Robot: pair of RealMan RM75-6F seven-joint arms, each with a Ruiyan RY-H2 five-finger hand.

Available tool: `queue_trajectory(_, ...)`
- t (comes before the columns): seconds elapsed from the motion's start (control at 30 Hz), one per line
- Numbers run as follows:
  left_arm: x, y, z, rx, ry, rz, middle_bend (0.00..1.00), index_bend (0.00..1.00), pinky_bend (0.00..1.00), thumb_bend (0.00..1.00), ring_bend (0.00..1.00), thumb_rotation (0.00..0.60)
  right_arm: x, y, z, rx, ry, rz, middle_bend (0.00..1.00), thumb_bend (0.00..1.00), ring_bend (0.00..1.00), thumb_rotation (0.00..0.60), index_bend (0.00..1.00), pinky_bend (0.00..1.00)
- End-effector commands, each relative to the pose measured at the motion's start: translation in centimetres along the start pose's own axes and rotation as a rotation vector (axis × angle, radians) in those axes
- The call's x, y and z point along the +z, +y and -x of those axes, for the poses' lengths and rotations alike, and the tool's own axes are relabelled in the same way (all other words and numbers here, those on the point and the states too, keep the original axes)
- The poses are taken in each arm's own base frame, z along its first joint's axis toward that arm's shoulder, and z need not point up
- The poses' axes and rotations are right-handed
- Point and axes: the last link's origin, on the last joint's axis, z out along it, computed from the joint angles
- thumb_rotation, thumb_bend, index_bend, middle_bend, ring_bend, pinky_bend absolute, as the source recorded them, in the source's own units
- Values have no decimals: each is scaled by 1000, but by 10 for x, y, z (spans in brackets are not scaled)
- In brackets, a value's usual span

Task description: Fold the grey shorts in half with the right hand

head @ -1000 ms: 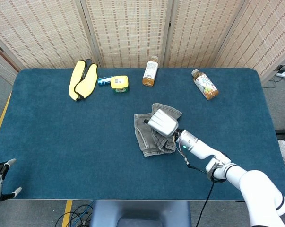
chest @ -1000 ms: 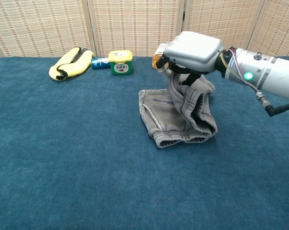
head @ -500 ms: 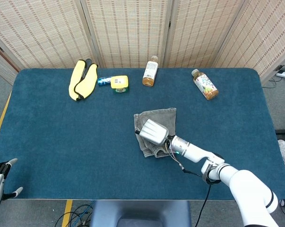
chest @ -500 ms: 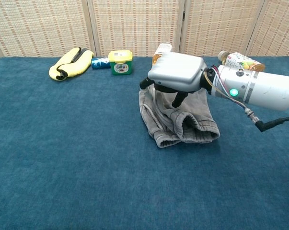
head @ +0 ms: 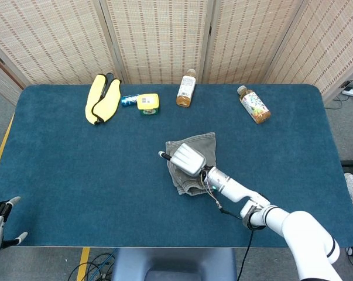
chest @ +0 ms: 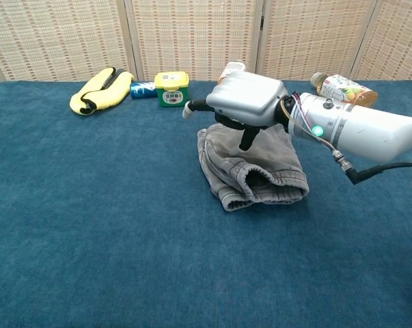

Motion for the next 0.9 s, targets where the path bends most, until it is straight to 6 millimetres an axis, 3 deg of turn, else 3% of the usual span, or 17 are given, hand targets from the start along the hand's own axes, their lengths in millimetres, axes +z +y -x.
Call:
queue_trajectory(0.03,1,0,-1,1,3,1,230,182,338,168,180,600,-13,12,-6,11,17,50,786,154,894,600,177,1000)
queue_trajectory(0.23,7,5,-4,0,20,26,230,182,338,169,180,600,-55,40,-19,67,15,191,657,252,756,600,181,966)
queue_trajectory(0.43,16,15,-8,-1,37,59,230,182,338,168,180,600,-100,56,-25,179,-49,318,522,357,534,600,231,628)
queue_trajectory(0.57,19,23,-8,-3,37,84,230,183,338,168,180,600,-115,53,-29,287,-100,327,440,455,408,600,233,508)
queue_trajectory(0.9,19,29,-8,3,29,95,230,182,338,168,180,600,-125,13,-24,454,-199,205,403,766,370,600,233,498)
